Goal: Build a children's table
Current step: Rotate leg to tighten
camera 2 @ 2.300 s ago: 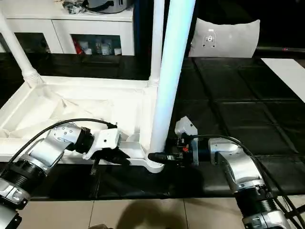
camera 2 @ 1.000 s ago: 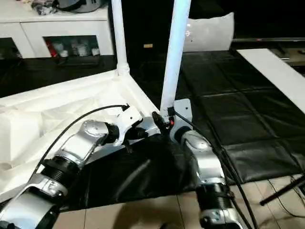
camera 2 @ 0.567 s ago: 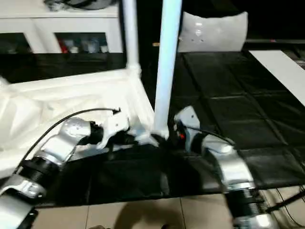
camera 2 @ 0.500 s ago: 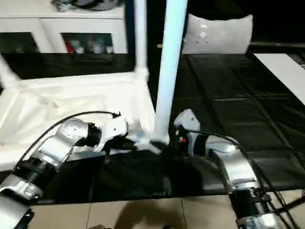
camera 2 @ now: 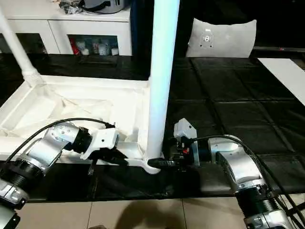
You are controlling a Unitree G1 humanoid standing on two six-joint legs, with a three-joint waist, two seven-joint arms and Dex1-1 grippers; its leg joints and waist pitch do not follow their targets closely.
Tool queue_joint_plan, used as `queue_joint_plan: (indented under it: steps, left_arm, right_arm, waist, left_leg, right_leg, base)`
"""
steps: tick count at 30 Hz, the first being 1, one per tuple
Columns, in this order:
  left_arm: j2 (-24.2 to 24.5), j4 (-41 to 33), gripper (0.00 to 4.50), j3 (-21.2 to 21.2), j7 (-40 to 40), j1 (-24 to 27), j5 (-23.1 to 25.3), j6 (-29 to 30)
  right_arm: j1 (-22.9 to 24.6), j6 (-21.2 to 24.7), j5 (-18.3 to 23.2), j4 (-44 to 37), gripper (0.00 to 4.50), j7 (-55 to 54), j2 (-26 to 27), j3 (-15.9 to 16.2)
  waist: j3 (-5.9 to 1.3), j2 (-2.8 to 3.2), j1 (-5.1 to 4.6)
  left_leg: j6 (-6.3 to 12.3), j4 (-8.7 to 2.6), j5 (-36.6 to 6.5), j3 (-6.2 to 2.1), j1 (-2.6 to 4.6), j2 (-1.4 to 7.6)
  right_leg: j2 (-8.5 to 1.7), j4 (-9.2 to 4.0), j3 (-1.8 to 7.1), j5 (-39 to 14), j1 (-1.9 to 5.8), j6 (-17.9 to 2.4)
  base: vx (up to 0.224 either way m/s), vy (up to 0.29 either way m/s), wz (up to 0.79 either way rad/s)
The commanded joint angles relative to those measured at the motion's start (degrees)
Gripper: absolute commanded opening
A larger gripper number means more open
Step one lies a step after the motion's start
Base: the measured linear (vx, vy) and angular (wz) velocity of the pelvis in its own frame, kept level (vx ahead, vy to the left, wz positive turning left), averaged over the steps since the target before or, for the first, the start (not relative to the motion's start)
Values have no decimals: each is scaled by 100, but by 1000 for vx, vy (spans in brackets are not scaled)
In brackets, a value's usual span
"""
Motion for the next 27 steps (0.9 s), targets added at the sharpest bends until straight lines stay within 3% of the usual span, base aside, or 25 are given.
queue_joint_plan:
  steps: [1,4,14,15,22,23,25,26,27]
  left_arm:
    - [17,-166,0,-171,-226,-6,9,-143]
    - [10,-132,0,-176,-232,-21,31,-178]
    - [19,-137,0,-178,-295,-50,-5,-130]
    - [16,-139,0,-172,-304,-48,-19,-107]
    - [-213,-49,0,11,172,-156,-12,462]
    - [-425,40,0,194,599,-256,-54,783]
    - [-607,85,0,333,997,-346,-53,1054]
    - [-738,105,0,426,1279,-397,-51,1230]
    - [-794,113,0,467,1396,-415,-54,1296]
  right_arm:
    - [-127,26,91,10,304,144,-81,47]
    - [-130,3,88,15,272,172,-94,62]
    - [-84,164,136,-68,200,328,-115,136]
    - [-72,193,152,-92,198,327,-110,141]
    - [140,897,327,-580,194,-470,288,14]
    - [168,931,105,-590,194,-983,491,13]
    - [151,951,-142,-519,194,-1521,698,-7]
    - [117,995,-277,-437,194,-1945,882,-70]
    - [98,1023,-316,-398,194,-2130,970,-113]
  waist:
    - [-432,-84,-16]
    - [-437,-73,-7]
    - [-426,-91,-10]
    - [-423,-60,-14]
    - [-411,-73,-33]
    - [-396,-31,-46]
    - [-392,-65,-93]
    - [-387,-20,-117]
    - [-382,-35,-153]
  left_leg:
    - [177,-445,-1585,-85,87,285]
    - [174,-449,-1518,-78,81,284]
    - [139,-448,-1662,-83,91,274]
    - [130,-452,-1683,-85,91,275]
    - [69,-460,-1713,-95,91,265]
    - [16,-442,-1822,-98,116,235]
    - [-64,-418,-1894,-106,125,203]
    - [-102,-417,-1986,-131,136,200]
    - [-99,-417,-2048,-131,126,194]
  right_leg:
    - [-339,-412,367,-2394,275,-885]
    - [-337,-405,375,-2290,278,-913]
    - [-343,-451,366,-2632,270,-794]
    - [-335,-461,365,-2631,270,-788]
    - [-332,-462,359,-2726,266,-753]
    - [-338,-517,334,-3063,249,-626]
    - [-327,-575,281,-3376,233,-473]
    - [-333,-595,250,-3523,230,-381]
    - [-317,-626,233,-3568,226,-331]
  base:
    - [0,0,0]
    - [0,0,0]
    - [0,0,0]
    - [0,0,0]
    - [0,0,0]
    - [0,0,0]
    - [0,0,0]
    - [0,0,0]
    - [0,0,0]
